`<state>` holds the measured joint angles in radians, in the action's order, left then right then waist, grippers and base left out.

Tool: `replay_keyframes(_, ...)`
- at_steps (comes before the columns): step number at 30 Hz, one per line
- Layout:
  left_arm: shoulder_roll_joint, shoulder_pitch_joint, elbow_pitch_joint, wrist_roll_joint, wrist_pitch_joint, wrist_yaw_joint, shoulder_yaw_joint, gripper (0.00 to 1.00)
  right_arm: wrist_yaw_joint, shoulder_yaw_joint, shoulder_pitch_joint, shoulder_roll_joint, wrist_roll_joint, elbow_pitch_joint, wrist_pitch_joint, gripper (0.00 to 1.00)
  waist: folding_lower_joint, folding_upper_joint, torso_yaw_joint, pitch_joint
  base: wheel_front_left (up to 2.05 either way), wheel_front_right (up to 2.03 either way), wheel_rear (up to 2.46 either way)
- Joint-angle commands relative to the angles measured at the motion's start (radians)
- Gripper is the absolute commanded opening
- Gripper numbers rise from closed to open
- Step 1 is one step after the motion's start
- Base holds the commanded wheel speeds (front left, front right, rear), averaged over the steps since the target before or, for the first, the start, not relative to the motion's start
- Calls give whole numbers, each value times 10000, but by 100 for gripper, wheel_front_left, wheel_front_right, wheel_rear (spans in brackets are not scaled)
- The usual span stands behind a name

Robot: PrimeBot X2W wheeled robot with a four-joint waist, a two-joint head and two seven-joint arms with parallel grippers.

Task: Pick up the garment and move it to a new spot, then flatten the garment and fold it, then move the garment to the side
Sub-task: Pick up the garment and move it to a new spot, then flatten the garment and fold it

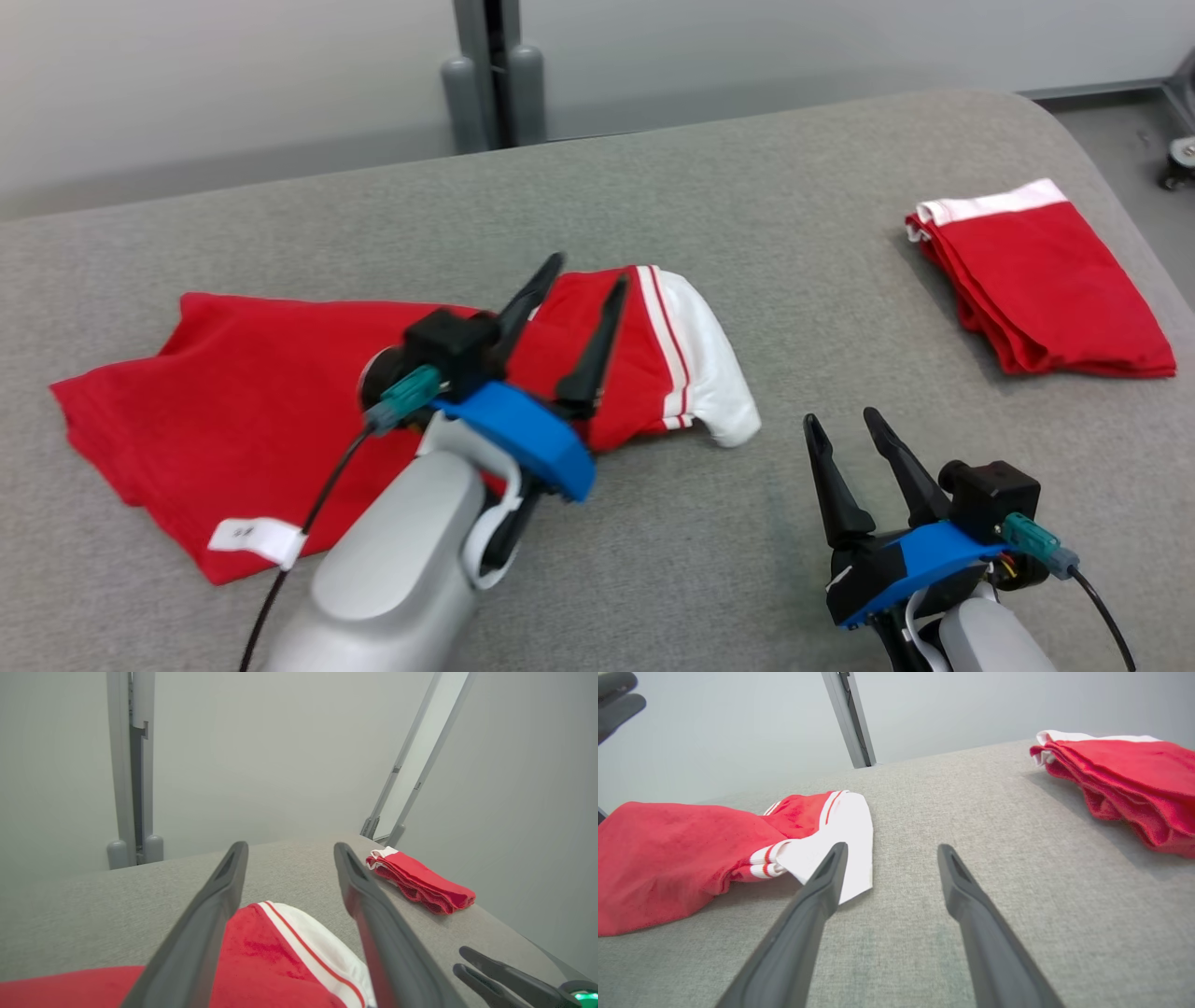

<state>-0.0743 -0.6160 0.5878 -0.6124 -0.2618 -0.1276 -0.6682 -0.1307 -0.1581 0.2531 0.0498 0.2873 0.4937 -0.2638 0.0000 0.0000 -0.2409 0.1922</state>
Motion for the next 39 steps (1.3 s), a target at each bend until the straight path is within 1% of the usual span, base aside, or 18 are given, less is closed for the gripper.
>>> replay_keyframes(1, -160, 279, -44, 121, -42, 46, 263, 100, 0, -5, -141, 22, 31, -75, -9, 100, 0, 0, 129, -31, 0, 0, 0)
replay_keyframes(3, -298, 605, -118, 360, -42, 36, 620, 100, 0, -25, -176, 23, 32, -85, -9, 100, 0, 0, 293, -112, 0, 0, 0)
replay_keyframes(4, -433, 921, -290, 613, -41, 53, 1036, 100, 0, -33, -188, 26, 14, -88, -9, 100, 0, 0, 463, -206, 0, 0, 0)
replay_keyframes(8, -722, 1681, -574, 1257, -42, 140, 1858, 100, 0, 40, -221, 26, -68, -34, -9, 100, 0, 0, 832, -413, 0, 0, 0)
replay_keyframes(12, -846, 2552, -629, 1746, -42, 257, 2540, 100, 0, 87, -413, 25, -151, 39, -9, 100, 0, 0, 1158, -691, 0, 0, 0)
replay_keyframes(13, -835, 3386, -909, 1941, -42, 384, 3351, 100, 0, 76, -532, 25, -206, 111, -9, 100, 0, 0, 1325, -928, 0, 0, 0)
replay_keyframes(14, -803, 3692, -990, 2023, -41, 404, 3605, 100, 0, 85, -602, 26, -232, 139, -7, 100, 0, 0, 1382, -1005, 0, 0, 0)
replay_keyframes(20, -482, 5191, -1256, 2559, -37, 323, 4692, 100, 0, 198, -1058, 26, -328, 339, -7, 100, 0, 0, 1660, -1578, 0, 0, 0)
replay_keyframes(23, -216, 5753, -1413, 2761, -35, 296, 5198, 100, 0, 304, -1290, 26, -360, 432, -7, 100, 0, 0, 1764, -1751, 0, 0, 0)
replay_keyframes(28, 89, 6392, -1436, 2975, -35, 195, 5716, 100, 0, 497, -1683, 26, -442, 466, -9, 100, 0, 0, 1936, -1946, 0, 0, 0)
replay_keyframes(33, 209, 6542, -1430, 3138, -36, 105, 5836, 100, 0, 548, -1724, 26, -627, 556, -9, 100, 0, 0, 2007, -1984, 0, 0, 0)
replay_keyframes(39, 235, 6183, -1455, 3185, -36, 26, 5718, 100, 0, 1042, -1084, 28, -1750, 1129, -9, 100, 0, 0, 2191, -1674, 0, 0, 0)
